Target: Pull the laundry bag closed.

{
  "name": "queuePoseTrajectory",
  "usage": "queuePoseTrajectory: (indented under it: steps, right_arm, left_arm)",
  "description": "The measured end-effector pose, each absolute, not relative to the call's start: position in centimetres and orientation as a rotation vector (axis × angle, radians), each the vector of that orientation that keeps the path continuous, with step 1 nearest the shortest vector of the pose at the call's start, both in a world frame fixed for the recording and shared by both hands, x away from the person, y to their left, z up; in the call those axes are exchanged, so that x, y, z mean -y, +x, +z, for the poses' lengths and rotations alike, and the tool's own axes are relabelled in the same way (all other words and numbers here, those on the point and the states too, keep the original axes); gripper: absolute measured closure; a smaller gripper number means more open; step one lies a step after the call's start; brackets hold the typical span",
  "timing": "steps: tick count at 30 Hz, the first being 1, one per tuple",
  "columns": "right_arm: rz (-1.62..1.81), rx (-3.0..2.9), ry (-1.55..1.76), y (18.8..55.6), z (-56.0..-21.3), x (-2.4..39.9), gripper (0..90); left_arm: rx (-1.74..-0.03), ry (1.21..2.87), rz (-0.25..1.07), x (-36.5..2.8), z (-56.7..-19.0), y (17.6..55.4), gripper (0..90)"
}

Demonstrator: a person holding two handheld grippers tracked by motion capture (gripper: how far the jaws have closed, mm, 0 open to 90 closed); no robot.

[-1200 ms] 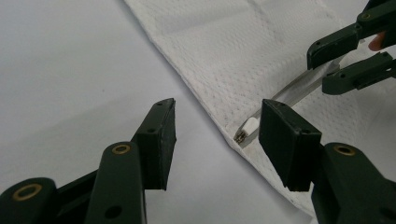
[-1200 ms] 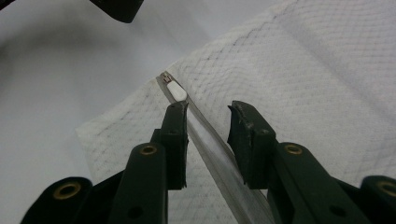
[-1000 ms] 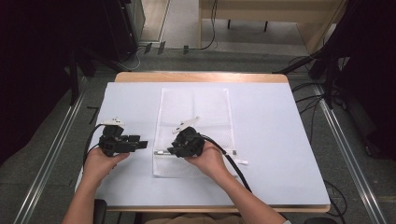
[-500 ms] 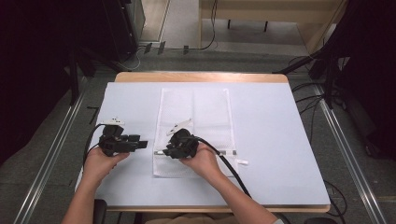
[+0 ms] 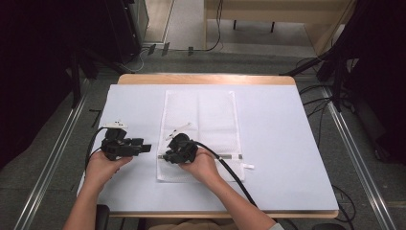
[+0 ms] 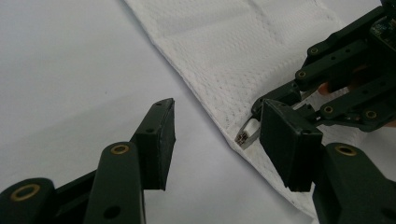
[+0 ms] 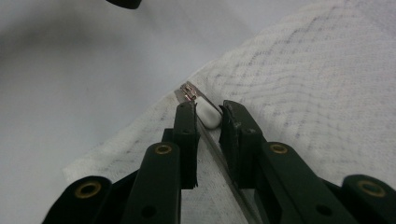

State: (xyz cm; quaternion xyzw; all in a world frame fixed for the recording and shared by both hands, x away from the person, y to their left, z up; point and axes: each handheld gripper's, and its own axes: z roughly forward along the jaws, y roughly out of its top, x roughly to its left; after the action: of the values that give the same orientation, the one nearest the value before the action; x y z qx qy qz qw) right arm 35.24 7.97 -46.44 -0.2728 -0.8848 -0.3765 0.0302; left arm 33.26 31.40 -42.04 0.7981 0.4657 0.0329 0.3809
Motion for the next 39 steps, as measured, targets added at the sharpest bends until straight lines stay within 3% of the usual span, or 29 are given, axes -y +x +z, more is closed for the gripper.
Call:
queuePoseTrajectory:
  steps: [15, 22, 28, 39]
  right_arm:
    - [-1.151, 2.761, -0.789, 35.0, -46.3, -9.2, 81.7]
    - [-1.16, 2.755, -0.783, 35.2, -46.4, -9.7, 78.9]
    - [-1.146, 2.774, -0.761, 35.1, -46.3, -10.2, 84.1]
    - [-1.17, 2.828, -0.719, 34.4, -46.4, -10.7, 85.1]
  left_arm:
    - [-1.195, 2.033, 0.082, -31.6, -42.1, 33.3, 45.9]
    - [-1.204, 2.025, 0.089, -32.0, -42.1, 33.3, 45.9]
    - [-1.212, 2.014, 0.088, -32.2, -42.1, 33.3, 45.8]
    - [-1.222, 2.004, 0.095, -32.5, -42.0, 33.3, 45.6]
